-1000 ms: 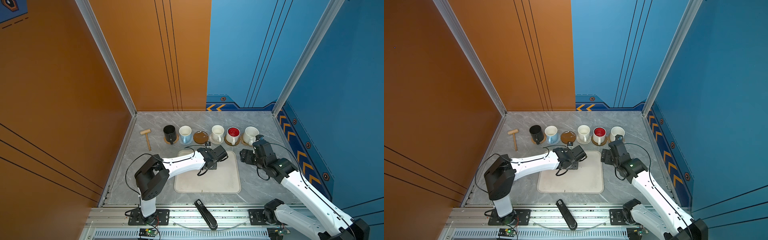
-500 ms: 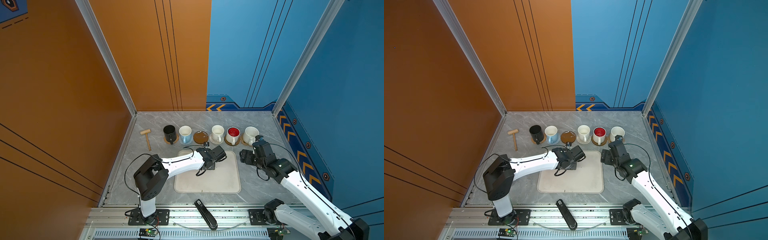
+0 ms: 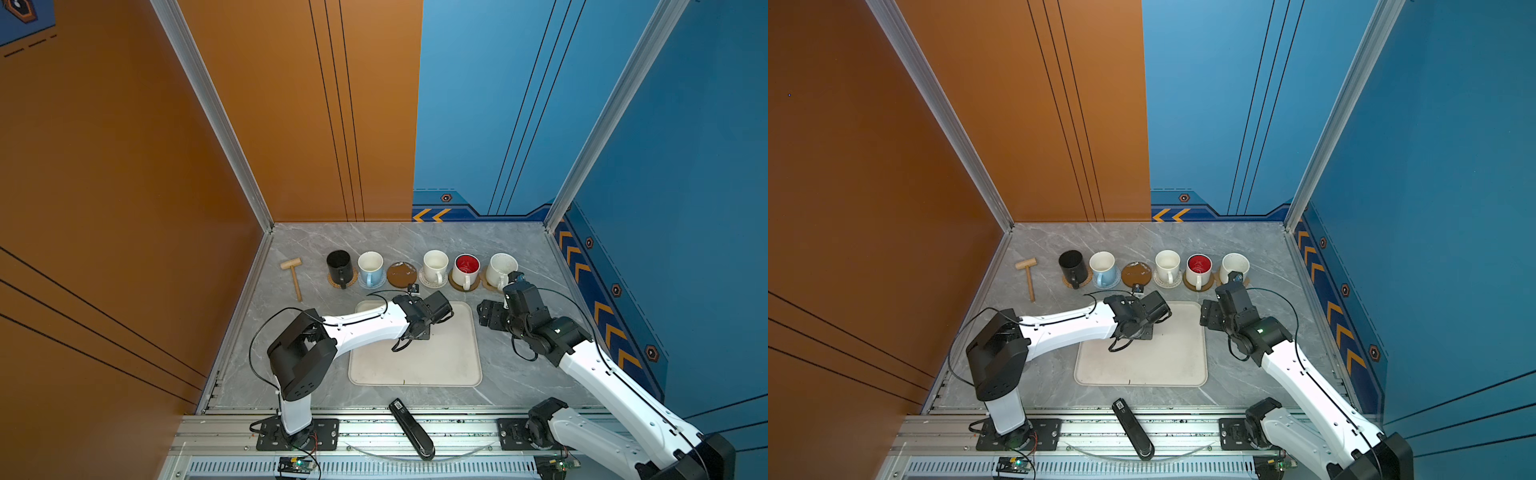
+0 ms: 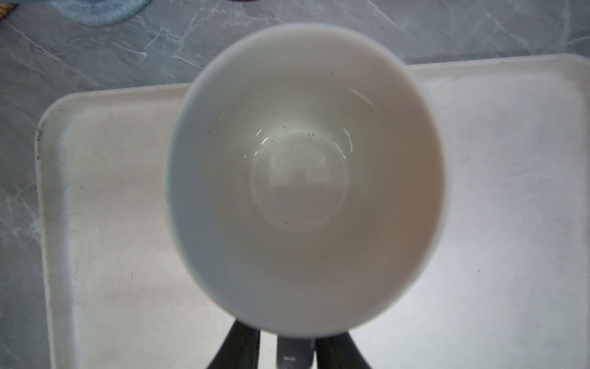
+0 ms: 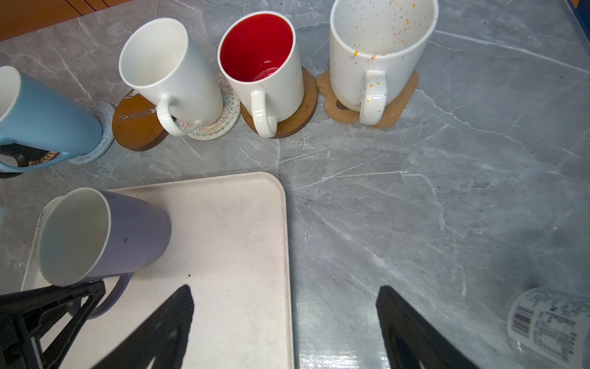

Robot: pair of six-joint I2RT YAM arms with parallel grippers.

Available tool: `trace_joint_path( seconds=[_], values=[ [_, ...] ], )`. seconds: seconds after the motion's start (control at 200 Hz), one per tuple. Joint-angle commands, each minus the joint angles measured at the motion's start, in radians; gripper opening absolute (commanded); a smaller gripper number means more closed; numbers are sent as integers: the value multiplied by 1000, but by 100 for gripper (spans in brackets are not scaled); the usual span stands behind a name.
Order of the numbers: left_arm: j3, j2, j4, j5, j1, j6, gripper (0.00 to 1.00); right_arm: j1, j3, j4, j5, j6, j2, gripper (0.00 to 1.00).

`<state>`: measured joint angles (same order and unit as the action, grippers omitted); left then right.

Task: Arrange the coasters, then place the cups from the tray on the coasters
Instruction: 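Lower left gripper into the lilac mug and close on its rim, then lift the lilac mug with left gripper and carry it toward the empty wooden coaster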

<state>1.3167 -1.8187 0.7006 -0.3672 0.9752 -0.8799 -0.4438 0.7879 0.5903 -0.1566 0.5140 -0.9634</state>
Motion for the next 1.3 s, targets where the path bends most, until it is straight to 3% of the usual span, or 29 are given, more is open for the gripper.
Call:
trace_joint_path(
  seconds=[0.0, 0.856, 1.026, 1.111, 1.292],
  values=[
    [24, -22, 28, -10, -8, 14, 30, 6, -12, -14, 9, 7, -9, 89],
    [27, -46, 28, 6, -17, 17, 24, 6, -19, -25, 19, 14, -23, 89],
    [31, -44, 28, 2, -19, 18, 13, 7, -19, -29, 24, 16, -29, 88],
    [29, -41, 28, -3, -19, 15, 0, 5, -21, -30, 29, 18, -33, 88],
    [23, -17, 28, -31, -15, 22, 0, 7, -27, -40, 41, 26, -35, 88]
  ],
)
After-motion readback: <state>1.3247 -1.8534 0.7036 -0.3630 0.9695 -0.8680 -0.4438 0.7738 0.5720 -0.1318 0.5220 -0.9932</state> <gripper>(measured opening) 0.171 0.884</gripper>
